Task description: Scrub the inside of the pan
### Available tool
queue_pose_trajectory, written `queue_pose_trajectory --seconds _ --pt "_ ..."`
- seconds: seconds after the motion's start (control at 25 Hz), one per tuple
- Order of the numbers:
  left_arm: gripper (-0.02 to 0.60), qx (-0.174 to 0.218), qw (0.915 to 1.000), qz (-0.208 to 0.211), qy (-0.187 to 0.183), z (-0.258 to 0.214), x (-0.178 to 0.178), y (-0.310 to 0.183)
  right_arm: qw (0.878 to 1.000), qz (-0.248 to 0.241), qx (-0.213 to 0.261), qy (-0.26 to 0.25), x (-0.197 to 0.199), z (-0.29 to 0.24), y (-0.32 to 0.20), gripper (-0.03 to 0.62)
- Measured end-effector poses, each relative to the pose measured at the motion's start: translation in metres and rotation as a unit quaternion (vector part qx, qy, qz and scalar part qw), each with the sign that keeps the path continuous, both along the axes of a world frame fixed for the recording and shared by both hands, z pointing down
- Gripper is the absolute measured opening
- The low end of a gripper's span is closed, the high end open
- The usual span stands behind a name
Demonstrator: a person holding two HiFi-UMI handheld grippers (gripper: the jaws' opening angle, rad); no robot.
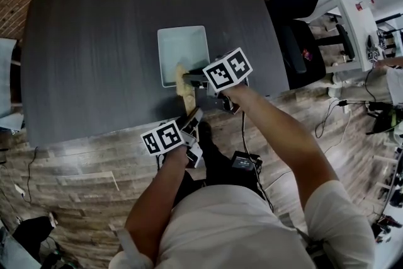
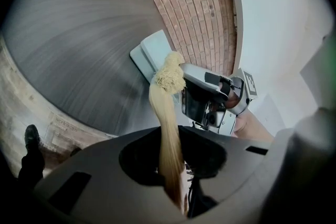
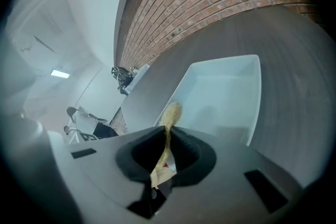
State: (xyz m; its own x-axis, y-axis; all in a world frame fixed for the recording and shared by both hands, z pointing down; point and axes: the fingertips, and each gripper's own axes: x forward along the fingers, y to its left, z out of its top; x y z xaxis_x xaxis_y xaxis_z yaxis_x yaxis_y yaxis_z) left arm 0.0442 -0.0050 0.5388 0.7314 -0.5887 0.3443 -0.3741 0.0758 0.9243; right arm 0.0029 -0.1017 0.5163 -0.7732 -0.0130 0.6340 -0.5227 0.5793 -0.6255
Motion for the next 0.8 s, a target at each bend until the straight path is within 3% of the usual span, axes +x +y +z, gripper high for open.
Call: queue_pose_trajectory --seconds 0.32,0.8 --pt "0.083 -0.001 1.0000 0.002 0.002 0.001 -0.001 0.001 1.000 0.015 0.005 0.001 0.015 -0.002 -0.002 0.037" --pt "0.083 0.000 1.0000 0.003 0.003 0.001 -0.005 0.003 0.998 0.027 0.016 0.051 0.070 0.005 -0.007 0.037"
